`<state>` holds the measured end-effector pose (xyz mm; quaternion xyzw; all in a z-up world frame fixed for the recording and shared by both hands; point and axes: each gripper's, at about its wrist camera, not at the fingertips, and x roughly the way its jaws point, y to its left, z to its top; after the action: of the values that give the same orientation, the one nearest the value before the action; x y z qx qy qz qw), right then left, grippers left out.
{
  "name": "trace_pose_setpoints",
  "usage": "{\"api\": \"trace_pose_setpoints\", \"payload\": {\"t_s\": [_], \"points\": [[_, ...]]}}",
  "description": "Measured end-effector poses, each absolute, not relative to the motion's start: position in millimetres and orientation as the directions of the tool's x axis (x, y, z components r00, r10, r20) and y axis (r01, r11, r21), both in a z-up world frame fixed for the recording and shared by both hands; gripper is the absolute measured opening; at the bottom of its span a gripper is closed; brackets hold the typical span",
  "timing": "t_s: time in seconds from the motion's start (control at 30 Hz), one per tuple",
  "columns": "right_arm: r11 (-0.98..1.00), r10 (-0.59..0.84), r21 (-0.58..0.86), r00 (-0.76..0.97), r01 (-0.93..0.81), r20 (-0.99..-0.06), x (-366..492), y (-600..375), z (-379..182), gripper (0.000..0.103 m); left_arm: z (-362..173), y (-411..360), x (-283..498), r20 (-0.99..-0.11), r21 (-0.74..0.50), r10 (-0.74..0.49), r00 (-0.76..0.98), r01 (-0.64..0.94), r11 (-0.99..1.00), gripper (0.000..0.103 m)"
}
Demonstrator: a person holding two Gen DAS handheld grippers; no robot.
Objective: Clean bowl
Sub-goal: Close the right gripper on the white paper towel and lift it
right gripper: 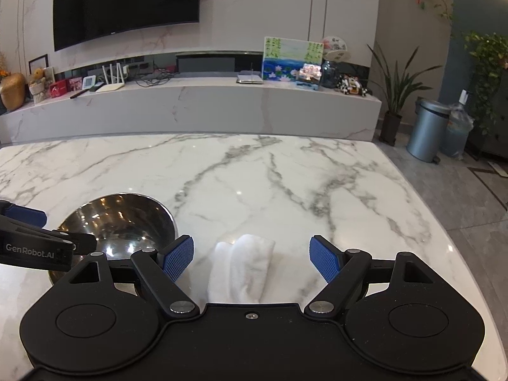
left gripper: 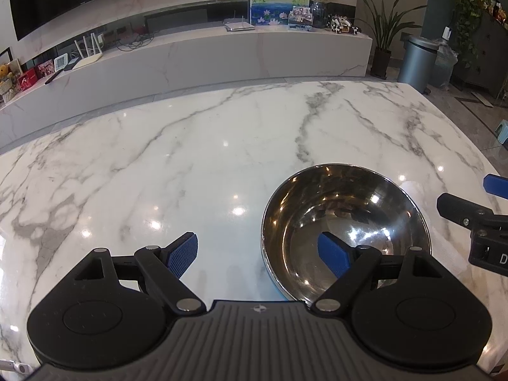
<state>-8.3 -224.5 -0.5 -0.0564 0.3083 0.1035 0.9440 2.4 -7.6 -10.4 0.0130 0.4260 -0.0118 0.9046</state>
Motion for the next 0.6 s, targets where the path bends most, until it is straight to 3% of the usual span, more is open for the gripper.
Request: {"api": "trace_pose_setpoints", "payload": {"t_s": [0.27, 0.47, 0.6], "points": [[0.978, 0.119, -0.054, 0.758, -0.200, -0.642, -2, -237, -15, 0.073, -14, -8, 5, -0.783, 0.013, -0.007, 0.622, 0.028, 1.000, 0.083], [0.977, 0.170, 0.026, 0.700, -0.211, -0.693, 4, -242, -28, 0.070, -16, -9, 6, -0.792, 0.017, -0.008, 0.611, 0.035, 0.999, 0.083], [0.974, 0.183, 0.038, 0.673, -0.224, -0.717, 6, -237, -36, 0.059, -18, -10, 6, -0.796, 0.018, -0.009, 0.605, 0.039, 0.999, 0.083]]}}
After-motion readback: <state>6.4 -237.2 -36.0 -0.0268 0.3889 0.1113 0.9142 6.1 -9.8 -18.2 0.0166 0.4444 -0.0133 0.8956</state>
